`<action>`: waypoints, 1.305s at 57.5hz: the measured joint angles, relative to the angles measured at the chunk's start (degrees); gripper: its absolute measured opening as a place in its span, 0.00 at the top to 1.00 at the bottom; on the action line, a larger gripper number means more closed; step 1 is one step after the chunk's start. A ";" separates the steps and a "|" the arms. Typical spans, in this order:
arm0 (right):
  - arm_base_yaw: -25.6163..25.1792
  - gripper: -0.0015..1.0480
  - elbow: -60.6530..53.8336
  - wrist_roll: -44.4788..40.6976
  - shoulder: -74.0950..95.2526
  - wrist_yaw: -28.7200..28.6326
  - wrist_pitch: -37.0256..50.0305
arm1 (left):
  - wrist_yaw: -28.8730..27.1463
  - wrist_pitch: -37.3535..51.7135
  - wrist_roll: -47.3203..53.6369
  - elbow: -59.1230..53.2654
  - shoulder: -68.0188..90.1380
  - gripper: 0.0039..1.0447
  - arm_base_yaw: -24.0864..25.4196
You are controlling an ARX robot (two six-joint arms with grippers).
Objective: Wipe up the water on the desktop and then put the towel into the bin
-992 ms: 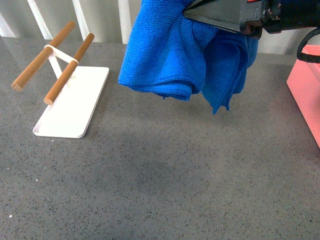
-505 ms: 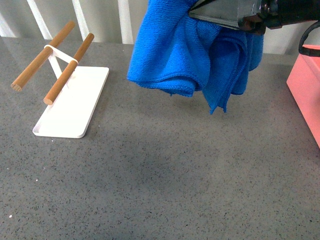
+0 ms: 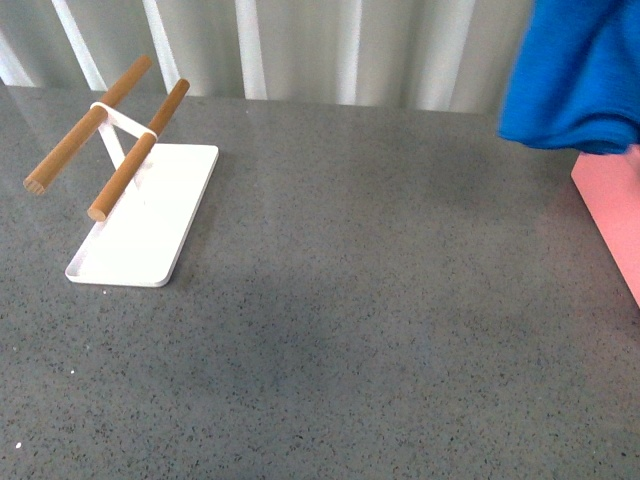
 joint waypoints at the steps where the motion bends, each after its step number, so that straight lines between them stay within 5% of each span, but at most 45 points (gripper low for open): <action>1: -0.44 0.97 0.02 -0.35 -0.07 0.50 -0.11 | 0.02 0.00 0.00 0.00 0.00 0.06 0.00; 28: -14.08 0.97 5.75 -8.37 1.29 10.62 -4.90 | 0.02 0.00 0.02 0.00 0.00 0.06 0.00; 69: -26.69 0.96 2.99 -10.82 7.04 2.80 -3.72 | 0.00 0.00 0.02 0.00 0.00 0.06 0.00; 75: -26.47 0.76 2.99 -11.13 7.04 2.54 -3.78 | 0.02 0.00 0.02 0.00 0.00 0.06 0.00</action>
